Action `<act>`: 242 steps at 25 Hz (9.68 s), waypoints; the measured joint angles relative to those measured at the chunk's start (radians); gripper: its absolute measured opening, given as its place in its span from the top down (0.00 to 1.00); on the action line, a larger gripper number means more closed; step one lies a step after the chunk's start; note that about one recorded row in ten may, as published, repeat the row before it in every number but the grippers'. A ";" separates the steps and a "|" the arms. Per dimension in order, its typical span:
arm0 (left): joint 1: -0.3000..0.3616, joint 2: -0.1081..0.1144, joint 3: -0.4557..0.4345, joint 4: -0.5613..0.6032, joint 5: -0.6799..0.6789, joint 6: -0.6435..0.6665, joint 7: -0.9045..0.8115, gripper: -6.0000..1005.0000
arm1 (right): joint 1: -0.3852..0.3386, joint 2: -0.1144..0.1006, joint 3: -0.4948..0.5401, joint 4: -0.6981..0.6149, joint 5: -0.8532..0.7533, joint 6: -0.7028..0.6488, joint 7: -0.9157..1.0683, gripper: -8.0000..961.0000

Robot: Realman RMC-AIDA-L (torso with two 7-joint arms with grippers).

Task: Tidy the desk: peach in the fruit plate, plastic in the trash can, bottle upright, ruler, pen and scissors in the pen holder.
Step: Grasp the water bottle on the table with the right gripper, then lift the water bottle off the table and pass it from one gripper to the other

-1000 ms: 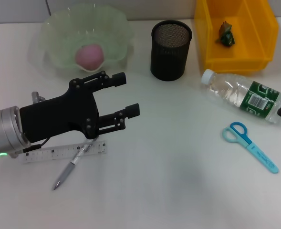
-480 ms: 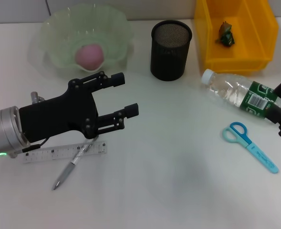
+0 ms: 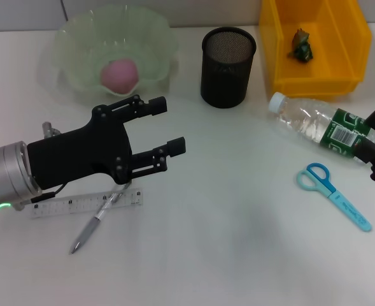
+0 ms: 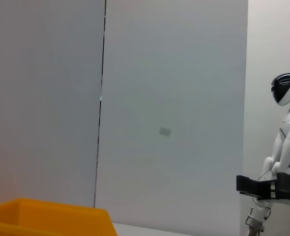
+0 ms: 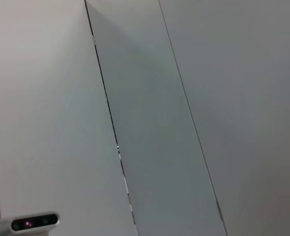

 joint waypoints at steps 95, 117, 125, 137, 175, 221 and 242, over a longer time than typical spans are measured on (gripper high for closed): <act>0.017 -0.002 0.002 -0.023 -0.001 0.049 0.079 0.26 | 0.682 -0.050 -0.484 -0.746 -1.374 0.262 1.396 0.22; 0.016 -0.002 0.004 -0.023 -0.001 0.042 0.079 0.26 | 0.612 -0.001 -0.569 -0.720 -1.387 0.391 1.339 0.14; 0.020 -0.002 0.000 -0.023 -0.001 0.042 0.080 0.26 | 0.609 0.001 -0.572 -0.715 -1.383 0.400 1.321 0.14; 0.017 -0.002 -0.001 -0.037 -0.001 0.041 0.094 0.26 | 0.594 0.001 -0.585 -0.699 -1.387 0.456 1.313 0.14; 0.017 -0.002 -0.001 -0.037 -0.001 0.041 0.094 0.26 | 0.606 0.003 -0.601 -0.582 -1.379 0.550 1.305 0.16; 0.010 -0.002 -0.004 -0.048 -0.053 0.040 0.104 0.26 | 0.285 0.007 -0.593 -0.923 -0.843 0.644 1.069 0.21; -0.066 -0.002 -0.004 -0.089 -0.148 0.019 -0.049 0.26 | 0.132 0.008 -0.568 -0.797 -0.223 0.663 0.544 0.21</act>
